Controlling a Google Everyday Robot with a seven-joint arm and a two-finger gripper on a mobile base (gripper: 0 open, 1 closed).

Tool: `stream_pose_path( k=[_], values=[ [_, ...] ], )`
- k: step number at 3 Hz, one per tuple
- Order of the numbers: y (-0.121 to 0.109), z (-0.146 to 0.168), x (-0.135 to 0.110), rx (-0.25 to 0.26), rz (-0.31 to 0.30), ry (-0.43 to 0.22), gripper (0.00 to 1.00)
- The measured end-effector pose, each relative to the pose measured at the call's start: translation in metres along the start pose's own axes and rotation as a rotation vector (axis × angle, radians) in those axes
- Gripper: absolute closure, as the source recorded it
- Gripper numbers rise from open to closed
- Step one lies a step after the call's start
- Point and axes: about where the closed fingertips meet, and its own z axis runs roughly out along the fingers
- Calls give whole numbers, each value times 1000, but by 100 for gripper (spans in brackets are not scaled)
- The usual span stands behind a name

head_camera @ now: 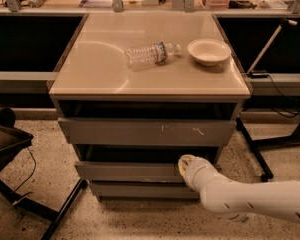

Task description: Open middle drawer

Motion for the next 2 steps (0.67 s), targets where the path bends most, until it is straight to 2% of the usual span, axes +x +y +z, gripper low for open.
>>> stream_pose_path(
  k=[2],
  values=[
    [0,0,0,0,0,0,11]
  ],
)
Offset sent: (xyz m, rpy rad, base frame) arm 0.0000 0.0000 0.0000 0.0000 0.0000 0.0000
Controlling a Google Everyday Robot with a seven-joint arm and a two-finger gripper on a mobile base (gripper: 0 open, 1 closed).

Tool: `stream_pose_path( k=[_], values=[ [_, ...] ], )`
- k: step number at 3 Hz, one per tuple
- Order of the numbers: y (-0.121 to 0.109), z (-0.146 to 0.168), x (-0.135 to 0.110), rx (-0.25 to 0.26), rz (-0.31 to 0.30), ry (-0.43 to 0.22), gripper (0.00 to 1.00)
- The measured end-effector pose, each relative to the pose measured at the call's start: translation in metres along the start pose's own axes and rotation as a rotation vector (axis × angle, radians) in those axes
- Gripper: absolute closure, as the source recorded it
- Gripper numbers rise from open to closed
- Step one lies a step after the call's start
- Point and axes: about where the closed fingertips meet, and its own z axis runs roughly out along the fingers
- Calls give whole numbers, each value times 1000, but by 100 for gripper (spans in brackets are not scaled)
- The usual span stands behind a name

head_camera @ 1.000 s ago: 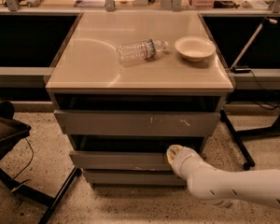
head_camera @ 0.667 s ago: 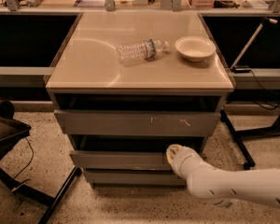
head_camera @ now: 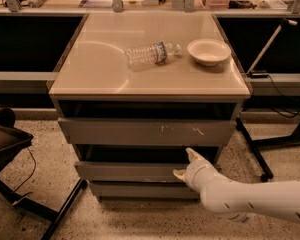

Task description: Open middle drawer

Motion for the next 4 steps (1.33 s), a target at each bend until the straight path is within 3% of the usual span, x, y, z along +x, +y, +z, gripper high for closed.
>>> stream_pose_path(
  k=[1,4],
  values=[
    [0,0,0,0,0,0,0],
    [0,14,9,-51,11,-7,0]
  ],
)
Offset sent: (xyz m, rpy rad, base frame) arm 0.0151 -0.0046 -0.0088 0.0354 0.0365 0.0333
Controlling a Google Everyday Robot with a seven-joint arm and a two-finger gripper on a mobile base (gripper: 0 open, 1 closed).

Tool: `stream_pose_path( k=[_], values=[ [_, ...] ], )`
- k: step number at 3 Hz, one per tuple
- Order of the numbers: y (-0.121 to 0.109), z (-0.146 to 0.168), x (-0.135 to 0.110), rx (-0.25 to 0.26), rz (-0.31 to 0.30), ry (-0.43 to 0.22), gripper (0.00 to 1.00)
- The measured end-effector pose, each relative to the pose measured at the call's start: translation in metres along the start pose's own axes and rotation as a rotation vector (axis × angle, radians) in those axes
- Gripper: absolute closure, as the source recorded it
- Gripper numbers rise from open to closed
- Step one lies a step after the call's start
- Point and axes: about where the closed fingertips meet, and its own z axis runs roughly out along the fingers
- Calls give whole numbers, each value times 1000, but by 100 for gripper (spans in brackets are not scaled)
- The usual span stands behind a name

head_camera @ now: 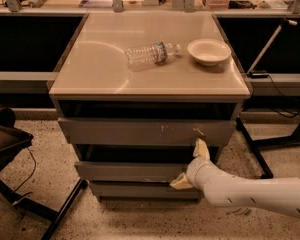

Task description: Open middle drawer

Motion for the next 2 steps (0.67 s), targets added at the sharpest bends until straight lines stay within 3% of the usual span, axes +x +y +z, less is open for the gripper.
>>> stream_pose_path(
  k=[1,2],
  values=[
    [20,4,24,-27,43,41,0],
    [21,4,25,-28,43,42,0]
  ],
)
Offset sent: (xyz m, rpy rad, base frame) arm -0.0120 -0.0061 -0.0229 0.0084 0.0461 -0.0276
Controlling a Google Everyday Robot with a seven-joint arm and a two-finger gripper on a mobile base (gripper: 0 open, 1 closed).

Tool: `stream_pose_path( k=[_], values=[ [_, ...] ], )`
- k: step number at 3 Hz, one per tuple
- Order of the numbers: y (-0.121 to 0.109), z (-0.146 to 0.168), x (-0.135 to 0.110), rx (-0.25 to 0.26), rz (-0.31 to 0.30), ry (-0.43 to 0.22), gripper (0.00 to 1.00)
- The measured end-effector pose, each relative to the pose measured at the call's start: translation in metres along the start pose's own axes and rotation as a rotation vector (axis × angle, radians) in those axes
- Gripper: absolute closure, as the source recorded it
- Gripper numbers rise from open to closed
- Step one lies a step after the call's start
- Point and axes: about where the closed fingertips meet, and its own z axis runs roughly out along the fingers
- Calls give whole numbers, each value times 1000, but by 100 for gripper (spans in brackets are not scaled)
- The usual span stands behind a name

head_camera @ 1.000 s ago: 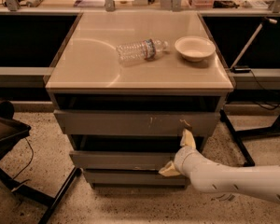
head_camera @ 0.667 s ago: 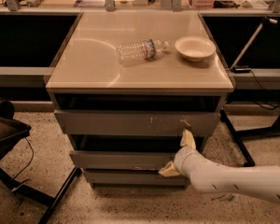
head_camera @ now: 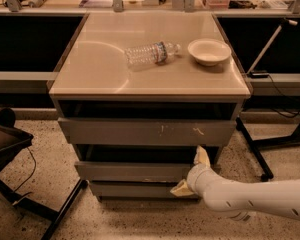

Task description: Open middle drawer

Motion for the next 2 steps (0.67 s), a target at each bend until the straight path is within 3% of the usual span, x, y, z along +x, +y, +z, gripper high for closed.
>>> stream_pose_path(
  k=[1,2],
  values=[
    [-8,10,-6,-9,-29,-11,0],
    [5,3,4,-15,-13,1,0]
  ],
)
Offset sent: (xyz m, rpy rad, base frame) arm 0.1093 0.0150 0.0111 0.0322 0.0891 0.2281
